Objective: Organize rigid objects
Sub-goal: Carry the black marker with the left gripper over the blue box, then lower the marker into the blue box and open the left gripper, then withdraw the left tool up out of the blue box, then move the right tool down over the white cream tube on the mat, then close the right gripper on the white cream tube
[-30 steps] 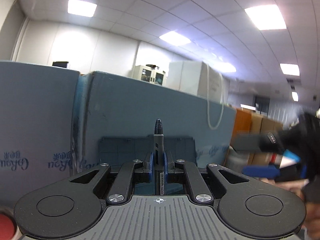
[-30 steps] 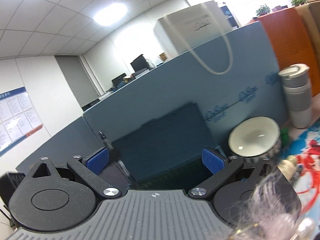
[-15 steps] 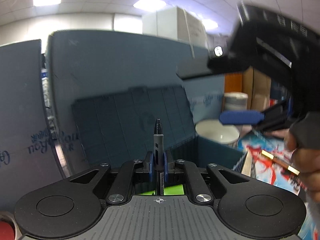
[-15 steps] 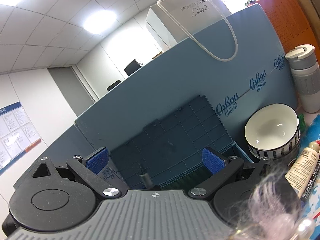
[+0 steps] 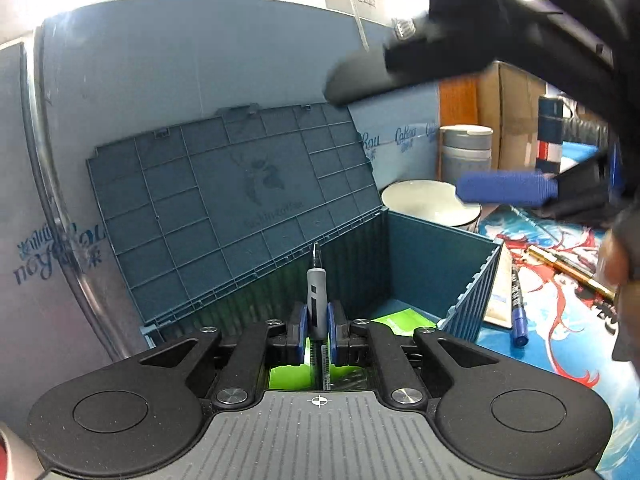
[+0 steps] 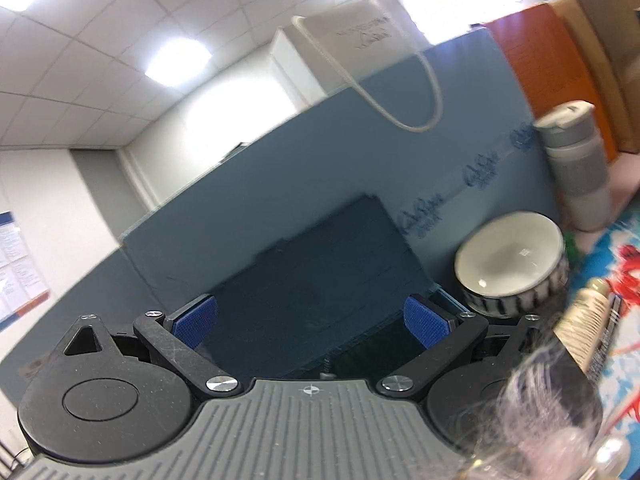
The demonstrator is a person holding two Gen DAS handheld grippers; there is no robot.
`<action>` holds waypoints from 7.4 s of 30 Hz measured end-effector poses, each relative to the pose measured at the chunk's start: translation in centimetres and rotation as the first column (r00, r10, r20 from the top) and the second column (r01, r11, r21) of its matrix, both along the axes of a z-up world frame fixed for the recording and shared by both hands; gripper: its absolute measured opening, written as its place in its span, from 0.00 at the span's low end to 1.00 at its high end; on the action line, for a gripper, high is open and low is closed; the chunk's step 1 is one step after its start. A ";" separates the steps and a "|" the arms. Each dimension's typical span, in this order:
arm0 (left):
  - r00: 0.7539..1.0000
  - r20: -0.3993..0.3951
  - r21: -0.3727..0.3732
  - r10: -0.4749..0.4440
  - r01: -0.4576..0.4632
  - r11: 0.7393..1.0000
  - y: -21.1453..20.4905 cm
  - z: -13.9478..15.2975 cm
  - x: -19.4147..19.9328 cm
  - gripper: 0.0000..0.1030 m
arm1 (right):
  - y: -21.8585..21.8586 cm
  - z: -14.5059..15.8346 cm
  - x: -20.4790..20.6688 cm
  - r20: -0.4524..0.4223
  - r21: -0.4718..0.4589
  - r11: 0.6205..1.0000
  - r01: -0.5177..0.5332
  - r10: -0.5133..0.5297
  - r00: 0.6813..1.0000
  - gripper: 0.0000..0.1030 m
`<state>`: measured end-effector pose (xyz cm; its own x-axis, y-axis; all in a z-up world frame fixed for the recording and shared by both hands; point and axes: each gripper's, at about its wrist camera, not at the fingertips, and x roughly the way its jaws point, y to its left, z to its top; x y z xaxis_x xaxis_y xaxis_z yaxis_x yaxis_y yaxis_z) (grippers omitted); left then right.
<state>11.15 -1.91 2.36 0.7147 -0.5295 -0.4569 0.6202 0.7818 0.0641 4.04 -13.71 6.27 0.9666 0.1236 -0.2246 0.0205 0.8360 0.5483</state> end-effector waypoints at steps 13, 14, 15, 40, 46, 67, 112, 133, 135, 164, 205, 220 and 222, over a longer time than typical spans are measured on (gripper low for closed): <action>0.994 -0.083 -0.146 -0.064 0.052 0.988 2.1 -0.5 0.9 0.10 | 1.3 -2.3 -1.3 -0.057 0.055 0.990 0.128 -0.125 0.991 0.98; 0.994 -0.084 -0.147 -0.066 0.053 0.988 2.1 -0.4 0.9 0.10 | 1.3 -2.4 -1.3 -0.055 0.055 0.990 0.130 -0.127 0.990 0.98; 0.994 -0.083 -0.148 -0.068 0.055 0.988 2.1 -0.4 0.9 0.10 | 1.3 -2.4 -1.3 -0.053 0.057 0.989 0.133 -0.130 0.990 0.98; 0.995 -0.080 -0.119 -0.062 0.052 0.992 1.6 -0.3 0.8 0.14 | 0.7 -2.8 -1.9 -0.043 0.108 0.984 0.144 -0.140 0.989 0.98; 0.996 -0.080 -0.109 -0.043 0.034 0.993 1.7 -0.3 0.7 0.22 | 0.6 -2.8 -1.9 -0.042 0.106 0.983 0.148 -0.144 0.989 0.98; 0.997 -0.035 -0.132 -0.067 0.062 0.989 2.3 0.5 -0.6 0.78 | 0.6 -2.9 -2.1 -0.040 0.106 0.983 0.152 -0.148 0.988 0.98; 0.991 0.075 -0.415 0.107 -0.066 0.907 2.1 7.2 -7.4 0.99 | -8.6 0.3 -10.5 0.115 -0.136 0.935 0.327 -0.313 0.943 1.00; 0.999 -0.026 -0.298 -0.041 0.032 0.954 -1.5 4.4 -7.7 0.99 | -16.7 -4.1 -6.8 -0.257 0.071 0.990 0.118 -0.096 0.962 0.95; 0.999 -0.037 -0.301 -0.039 0.026 0.953 -1.3 4.3 -7.5 0.99 | -16.8 -4.5 -5.3 -0.288 0.083 0.990 0.112 -0.084 0.954 0.91; 0.994 -0.099 -0.376 -0.042 0.002 0.927 0.4 4.6 -5.9 0.99 | -13.5 -8.2 3.6 -0.414 -0.305 0.952 0.030 -0.161 0.896 0.56; 0.992 -0.105 -0.411 -0.063 0.014 0.911 1.3 5.0 -5.8 0.99 | -12.8 -7.2 0.8 -0.415 -0.407 0.910 -0.078 -0.108 0.903 0.35; 0.991 -0.115 -0.416 -0.064 0.010 0.909 1.3 4.9 -5.6 0.99 | -14.3 -7.0 3.0 -0.436 -0.354 0.935 -0.036 -0.131 0.890 0.48; 0.991 -0.116 -0.417 -0.062 0.008 0.909 1.3 4.9 -5.5 0.99 | -14.3 -6.9 4.0 -0.441 -0.359 0.933 -0.027 -0.144 0.886 0.52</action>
